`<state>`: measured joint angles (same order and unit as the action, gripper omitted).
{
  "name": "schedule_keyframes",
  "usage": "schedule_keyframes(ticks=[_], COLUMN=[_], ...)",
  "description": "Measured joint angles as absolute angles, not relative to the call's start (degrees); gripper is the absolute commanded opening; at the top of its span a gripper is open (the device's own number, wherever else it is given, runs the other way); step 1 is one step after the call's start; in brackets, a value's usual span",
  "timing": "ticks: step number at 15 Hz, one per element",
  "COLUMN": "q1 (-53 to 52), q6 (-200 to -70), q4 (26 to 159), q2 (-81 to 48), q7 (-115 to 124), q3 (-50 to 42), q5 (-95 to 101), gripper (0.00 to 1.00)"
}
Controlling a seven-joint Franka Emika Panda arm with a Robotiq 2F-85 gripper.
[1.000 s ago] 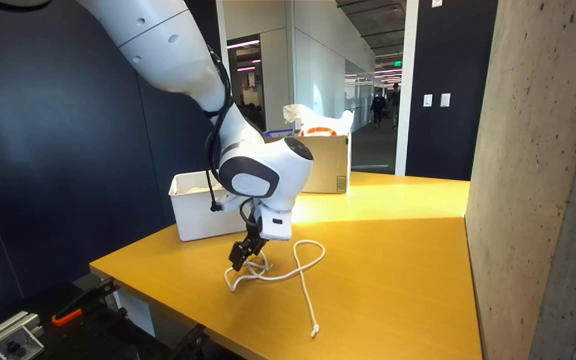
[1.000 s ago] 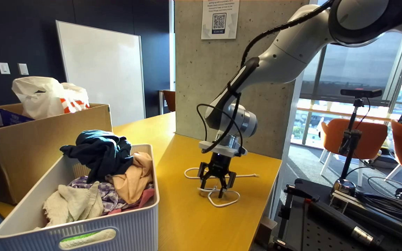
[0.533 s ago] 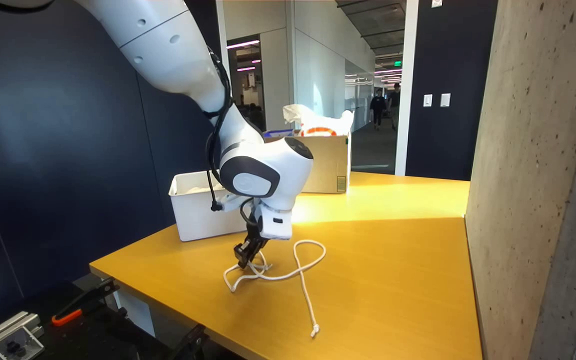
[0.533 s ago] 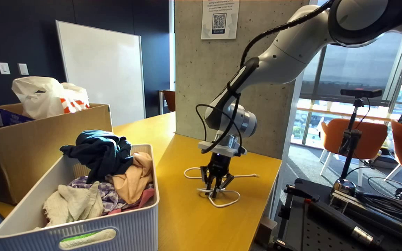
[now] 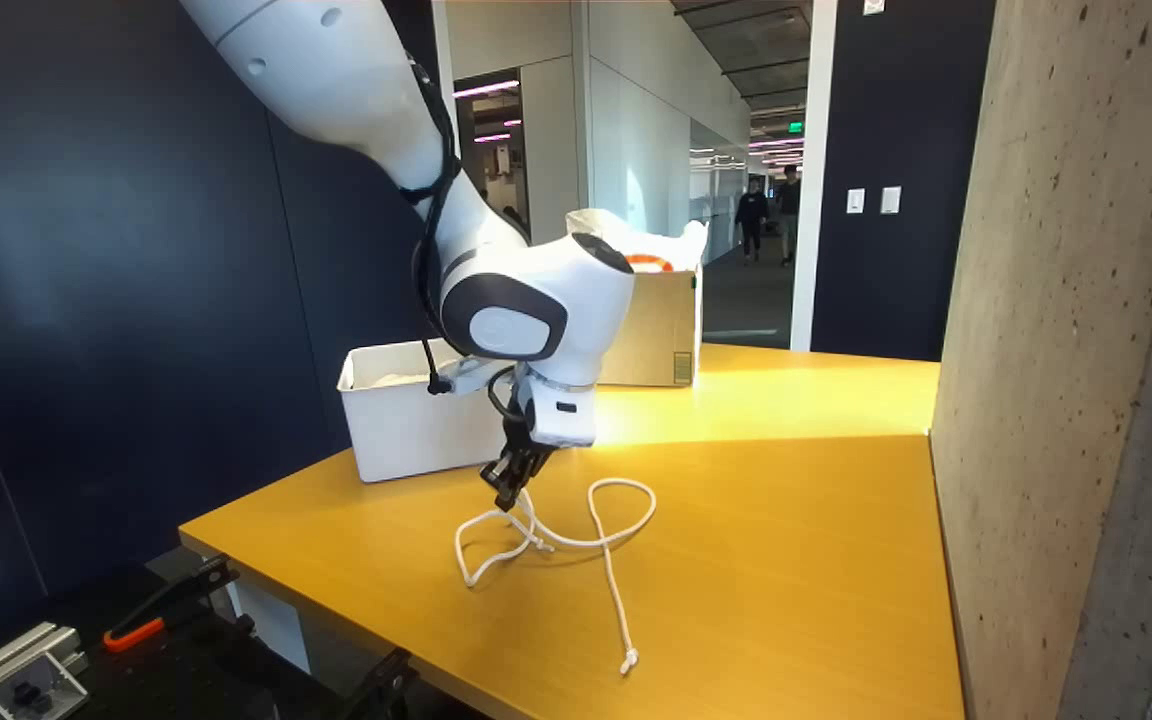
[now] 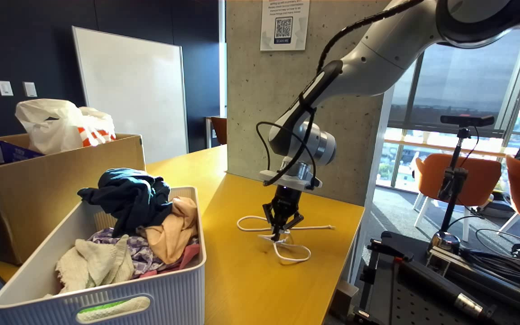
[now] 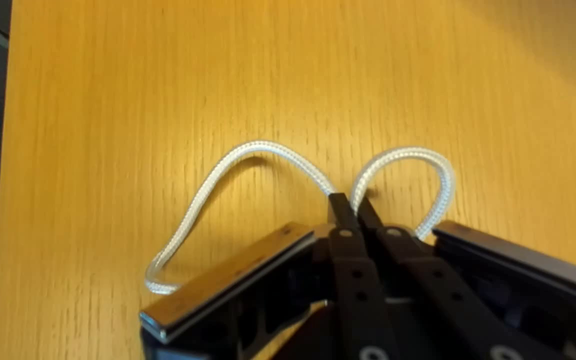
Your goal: Unfold the white string
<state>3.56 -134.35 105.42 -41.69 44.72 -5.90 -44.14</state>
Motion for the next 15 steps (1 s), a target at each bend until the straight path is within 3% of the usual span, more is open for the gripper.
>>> schedule_keyframes(ticks=[15], q1=[8.10], q6=[-141.75], q4=[133.36], q2=[-1.45], q7=[49.35], q3=[-15.44], q5=[-26.61], gripper=[0.01])
